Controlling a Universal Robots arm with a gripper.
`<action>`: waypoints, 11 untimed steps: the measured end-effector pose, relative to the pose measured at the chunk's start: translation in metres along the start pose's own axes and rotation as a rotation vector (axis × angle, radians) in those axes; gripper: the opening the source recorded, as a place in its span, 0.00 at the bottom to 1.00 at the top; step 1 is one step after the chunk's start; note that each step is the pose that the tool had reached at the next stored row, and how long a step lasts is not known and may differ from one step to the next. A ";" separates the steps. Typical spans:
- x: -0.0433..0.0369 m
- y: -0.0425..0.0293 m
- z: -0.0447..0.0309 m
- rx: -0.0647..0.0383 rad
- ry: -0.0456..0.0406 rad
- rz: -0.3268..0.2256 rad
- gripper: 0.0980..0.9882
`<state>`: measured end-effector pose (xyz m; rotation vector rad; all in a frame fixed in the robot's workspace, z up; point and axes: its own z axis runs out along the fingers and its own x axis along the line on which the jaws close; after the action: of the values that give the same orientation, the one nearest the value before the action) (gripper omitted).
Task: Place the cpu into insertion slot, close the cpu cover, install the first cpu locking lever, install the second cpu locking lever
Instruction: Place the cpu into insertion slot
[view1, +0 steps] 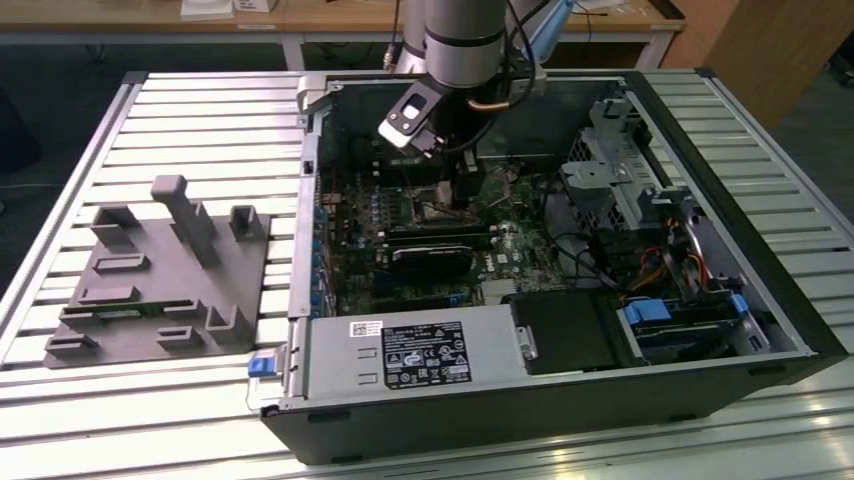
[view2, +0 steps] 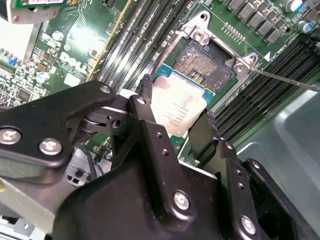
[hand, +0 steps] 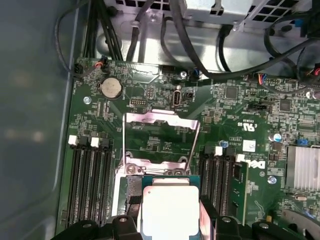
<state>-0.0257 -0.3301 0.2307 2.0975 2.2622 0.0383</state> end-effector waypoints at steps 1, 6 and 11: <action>0.0004 -0.0008 0.0007 0.000 -0.0001 0.000 0.49; 0.0030 -0.0054 0.0039 0.000 -0.0001 0.001 0.49; 0.0047 -0.0084 0.0067 0.001 -0.0015 0.025 0.49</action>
<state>-0.0340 -0.3262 0.2235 2.1257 2.2354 0.0371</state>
